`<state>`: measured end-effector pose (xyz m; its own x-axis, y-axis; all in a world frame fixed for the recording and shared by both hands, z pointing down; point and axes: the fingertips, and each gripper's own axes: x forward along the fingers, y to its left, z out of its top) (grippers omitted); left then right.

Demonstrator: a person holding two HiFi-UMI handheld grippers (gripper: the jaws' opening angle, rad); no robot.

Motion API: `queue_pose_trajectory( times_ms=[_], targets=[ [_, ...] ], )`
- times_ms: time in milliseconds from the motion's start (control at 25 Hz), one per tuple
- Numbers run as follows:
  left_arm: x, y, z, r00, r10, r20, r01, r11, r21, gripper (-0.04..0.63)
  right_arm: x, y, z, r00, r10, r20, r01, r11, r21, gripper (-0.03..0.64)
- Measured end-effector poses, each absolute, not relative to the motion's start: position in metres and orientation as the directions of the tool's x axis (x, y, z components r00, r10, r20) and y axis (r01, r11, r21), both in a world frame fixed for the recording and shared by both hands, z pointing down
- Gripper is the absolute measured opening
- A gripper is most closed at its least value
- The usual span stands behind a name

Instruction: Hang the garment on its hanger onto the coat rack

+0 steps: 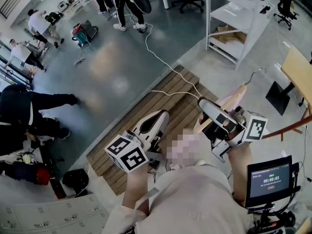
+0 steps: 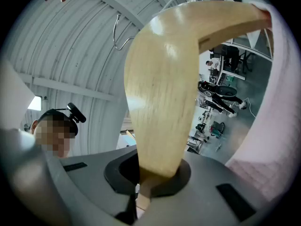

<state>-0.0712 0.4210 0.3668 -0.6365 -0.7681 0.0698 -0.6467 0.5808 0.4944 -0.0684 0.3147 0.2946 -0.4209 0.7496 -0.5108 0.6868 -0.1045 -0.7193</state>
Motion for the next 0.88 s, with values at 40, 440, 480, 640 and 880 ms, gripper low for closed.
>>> queue_pose_trajectory(
  times_ms=[40, 440, 480, 640, 880],
  targets=[
    [-0.073, 0.418, 0.365, -0.634, -0.771, 0.066, -0.651, 0.578, 0.492, 0.006, -0.069, 0.317, 0.293, -0.414, 0.755, -0.508, 0.687, -0.108, -0.719, 0.014],
    [-0.108, 0.318, 0.378, -0.516, -0.853, 0.073, -0.708, 0.473, 0.524, 0.006, -0.097, 0.245, 0.303, -0.471, 0.749, -0.465, 0.673, -0.036, -0.739, 0.014],
    [-0.119, 0.297, 0.380, -0.495, -0.865, 0.078, -0.716, 0.458, 0.528, 0.006, -0.106, 0.225, 0.305, -0.489, 0.740, -0.463, 0.671, -0.020, -0.741, 0.014],
    [-0.164, 0.234, 0.380, -0.414, -0.906, 0.084, -0.751, 0.393, 0.531, 0.006, -0.143, 0.172, 0.304, -0.547, 0.709, -0.446, 0.662, 0.041, -0.748, 0.014],
    [-0.219, 0.164, 0.371, -0.286, -0.956, 0.072, -0.792, 0.278, 0.544, 0.006, -0.183, 0.112, 0.306, -0.623, 0.658, -0.422, 0.643, 0.125, -0.755, 0.014]
  ],
)
